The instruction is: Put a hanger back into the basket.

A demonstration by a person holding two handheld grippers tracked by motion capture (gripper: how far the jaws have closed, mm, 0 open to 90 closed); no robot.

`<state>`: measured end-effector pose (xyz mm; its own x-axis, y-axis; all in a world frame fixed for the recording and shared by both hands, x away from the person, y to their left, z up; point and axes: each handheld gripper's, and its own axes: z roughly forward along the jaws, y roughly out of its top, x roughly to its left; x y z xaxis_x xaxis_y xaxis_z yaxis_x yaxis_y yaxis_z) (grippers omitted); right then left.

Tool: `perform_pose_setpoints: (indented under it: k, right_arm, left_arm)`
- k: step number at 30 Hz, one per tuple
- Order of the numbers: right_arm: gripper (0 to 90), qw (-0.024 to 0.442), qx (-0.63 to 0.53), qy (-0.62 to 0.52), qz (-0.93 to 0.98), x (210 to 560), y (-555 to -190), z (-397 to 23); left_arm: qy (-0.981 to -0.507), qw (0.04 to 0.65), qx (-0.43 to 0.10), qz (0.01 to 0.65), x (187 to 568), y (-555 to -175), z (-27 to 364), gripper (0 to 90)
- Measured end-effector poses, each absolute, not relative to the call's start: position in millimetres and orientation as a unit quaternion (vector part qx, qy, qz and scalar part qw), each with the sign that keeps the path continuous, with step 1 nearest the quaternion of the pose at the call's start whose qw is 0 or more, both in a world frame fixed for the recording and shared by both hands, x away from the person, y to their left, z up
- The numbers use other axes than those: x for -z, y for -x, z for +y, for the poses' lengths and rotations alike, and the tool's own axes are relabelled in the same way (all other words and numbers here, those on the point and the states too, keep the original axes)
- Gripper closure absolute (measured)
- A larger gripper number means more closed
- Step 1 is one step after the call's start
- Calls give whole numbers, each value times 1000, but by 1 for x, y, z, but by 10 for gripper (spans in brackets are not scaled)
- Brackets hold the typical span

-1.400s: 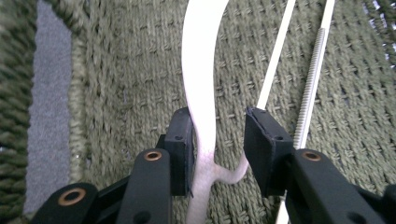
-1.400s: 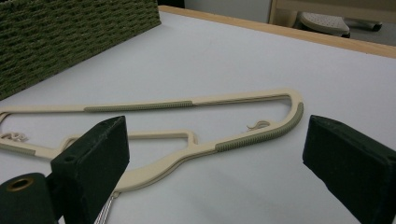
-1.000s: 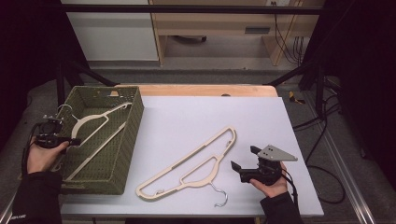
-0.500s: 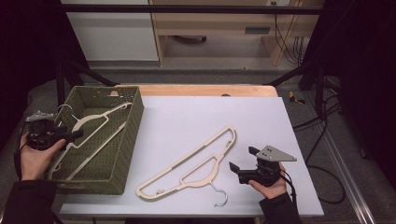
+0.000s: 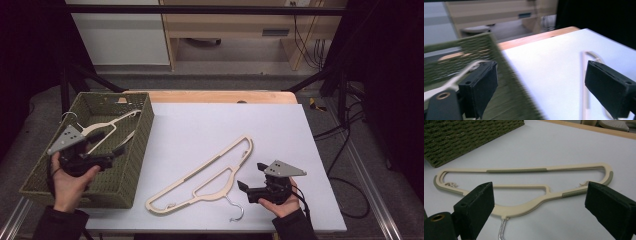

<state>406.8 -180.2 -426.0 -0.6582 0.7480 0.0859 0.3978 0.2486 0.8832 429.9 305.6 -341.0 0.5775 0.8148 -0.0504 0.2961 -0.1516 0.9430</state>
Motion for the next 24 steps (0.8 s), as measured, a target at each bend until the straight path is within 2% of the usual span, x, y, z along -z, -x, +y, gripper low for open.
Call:
perform_pose_setpoints:
  k: [12, 24]
  right_arm:
    - [128, 160, -473, -371, 783, 435, -404, -168]
    - [213, 146, -436, -382, 802, 454, -400, -148]
  left_arm:
    - [-756, 527, -213, 323, 368, -404, 243, 89]
    - [-767, 526, -190, 315, 387, -393, 228, 86]
